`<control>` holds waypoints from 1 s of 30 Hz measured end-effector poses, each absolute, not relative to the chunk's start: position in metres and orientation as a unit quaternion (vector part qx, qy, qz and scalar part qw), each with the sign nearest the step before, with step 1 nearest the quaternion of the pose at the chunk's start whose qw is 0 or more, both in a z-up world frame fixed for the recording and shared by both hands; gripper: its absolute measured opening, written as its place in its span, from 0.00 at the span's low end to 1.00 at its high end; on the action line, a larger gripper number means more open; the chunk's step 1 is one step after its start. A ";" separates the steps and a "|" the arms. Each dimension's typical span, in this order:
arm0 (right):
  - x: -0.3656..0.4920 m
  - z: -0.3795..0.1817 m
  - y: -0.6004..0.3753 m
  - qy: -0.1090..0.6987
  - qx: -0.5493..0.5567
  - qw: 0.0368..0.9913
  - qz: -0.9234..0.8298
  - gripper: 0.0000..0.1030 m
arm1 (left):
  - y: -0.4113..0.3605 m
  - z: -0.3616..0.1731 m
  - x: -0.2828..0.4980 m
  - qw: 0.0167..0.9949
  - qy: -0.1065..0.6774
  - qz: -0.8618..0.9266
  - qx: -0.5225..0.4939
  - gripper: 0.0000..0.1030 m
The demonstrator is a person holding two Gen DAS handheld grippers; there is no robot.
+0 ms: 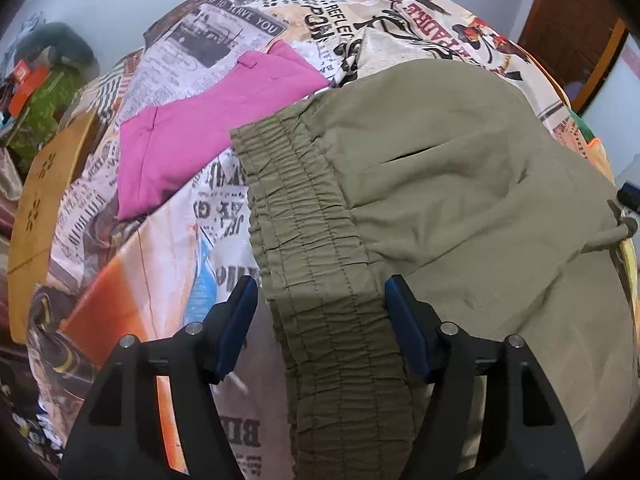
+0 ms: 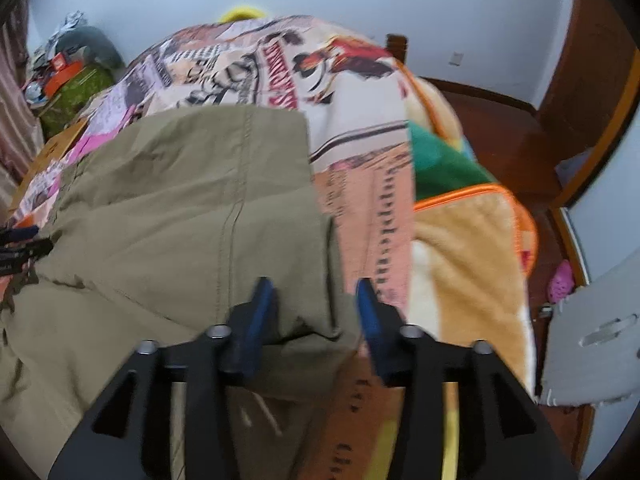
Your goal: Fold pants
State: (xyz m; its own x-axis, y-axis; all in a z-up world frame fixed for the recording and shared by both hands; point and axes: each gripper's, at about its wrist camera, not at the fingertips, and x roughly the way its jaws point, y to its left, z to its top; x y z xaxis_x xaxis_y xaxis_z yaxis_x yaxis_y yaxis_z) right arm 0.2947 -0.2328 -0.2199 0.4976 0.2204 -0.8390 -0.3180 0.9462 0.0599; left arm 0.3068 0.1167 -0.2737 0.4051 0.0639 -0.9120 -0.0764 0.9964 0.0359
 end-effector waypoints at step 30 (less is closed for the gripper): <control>0.435 -0.216 -0.172 0.431 -0.046 0.883 0.178 0.62 | 0.180 -0.274 0.403 0.847 0.520 0.041 -0.102 0.66</control>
State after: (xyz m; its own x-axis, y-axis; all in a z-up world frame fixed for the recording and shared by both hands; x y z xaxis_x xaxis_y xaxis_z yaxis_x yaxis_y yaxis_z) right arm 0.4354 -0.1717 -0.2156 0.5647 0.2746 -0.7783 -0.3542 0.9324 0.0720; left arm 0.4029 0.1802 -0.2736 0.4557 -0.0361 -0.8894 -0.1766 0.9756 -0.1301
